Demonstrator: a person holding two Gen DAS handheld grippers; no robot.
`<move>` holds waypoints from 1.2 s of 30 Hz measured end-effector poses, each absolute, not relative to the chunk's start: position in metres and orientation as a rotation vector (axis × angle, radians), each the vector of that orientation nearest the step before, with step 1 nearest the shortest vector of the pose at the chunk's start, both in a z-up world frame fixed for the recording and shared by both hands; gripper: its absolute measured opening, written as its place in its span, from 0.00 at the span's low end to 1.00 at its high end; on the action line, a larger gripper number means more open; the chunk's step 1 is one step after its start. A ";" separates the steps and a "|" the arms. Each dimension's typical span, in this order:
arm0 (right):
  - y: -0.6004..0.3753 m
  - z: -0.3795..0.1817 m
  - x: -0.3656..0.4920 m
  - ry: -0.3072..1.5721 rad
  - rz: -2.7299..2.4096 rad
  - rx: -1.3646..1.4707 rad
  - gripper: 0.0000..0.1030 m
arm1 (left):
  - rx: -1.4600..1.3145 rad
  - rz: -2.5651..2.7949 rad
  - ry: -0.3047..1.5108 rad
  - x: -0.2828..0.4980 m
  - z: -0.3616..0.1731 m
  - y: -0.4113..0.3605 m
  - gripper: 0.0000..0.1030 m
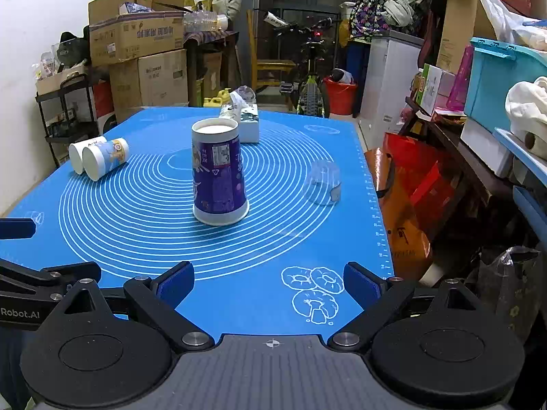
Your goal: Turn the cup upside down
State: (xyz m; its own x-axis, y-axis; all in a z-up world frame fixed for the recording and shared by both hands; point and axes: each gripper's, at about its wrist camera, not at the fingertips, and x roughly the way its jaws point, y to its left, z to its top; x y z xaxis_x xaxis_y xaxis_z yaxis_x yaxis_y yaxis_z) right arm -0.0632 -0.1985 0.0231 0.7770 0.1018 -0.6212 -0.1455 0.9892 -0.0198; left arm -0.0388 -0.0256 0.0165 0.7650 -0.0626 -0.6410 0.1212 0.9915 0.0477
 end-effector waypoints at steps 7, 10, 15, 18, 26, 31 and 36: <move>-0.197 0.023 -0.062 0.678 0.140 -0.076 0.92 | 0.089 -0.100 0.694 -0.039 0.016 -0.026 1.00; -0.196 0.022 -0.062 0.679 0.141 -0.076 0.92 | 0.091 -0.099 0.697 -0.039 0.015 -0.027 1.00; -0.196 0.023 -0.062 0.679 0.141 -0.076 0.92 | 0.093 -0.099 0.702 -0.038 0.015 -0.027 1.00; -0.196 0.022 -0.062 0.680 0.142 -0.077 0.92 | 0.094 -0.100 0.702 -0.037 0.015 -0.027 1.00; -0.194 0.019 -0.060 0.687 0.143 -0.082 0.92 | 0.090 -0.098 0.703 -0.036 0.015 -0.025 1.00; -0.195 0.019 -0.059 0.686 0.143 -0.085 0.92 | 0.084 -0.097 0.701 -0.035 0.016 -0.024 1.00; -0.194 0.019 -0.059 0.689 0.145 -0.089 0.92 | 0.084 -0.097 0.701 -0.035 0.016 -0.024 1.00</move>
State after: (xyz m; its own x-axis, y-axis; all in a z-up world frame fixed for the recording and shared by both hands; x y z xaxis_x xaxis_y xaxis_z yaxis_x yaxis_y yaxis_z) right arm -0.0591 -0.1942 0.0189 0.7620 0.1036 -0.6392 -0.1626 0.9861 -0.0341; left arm -0.0350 -0.0237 0.0159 0.7599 -0.0604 -0.6472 0.1171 0.9921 0.0448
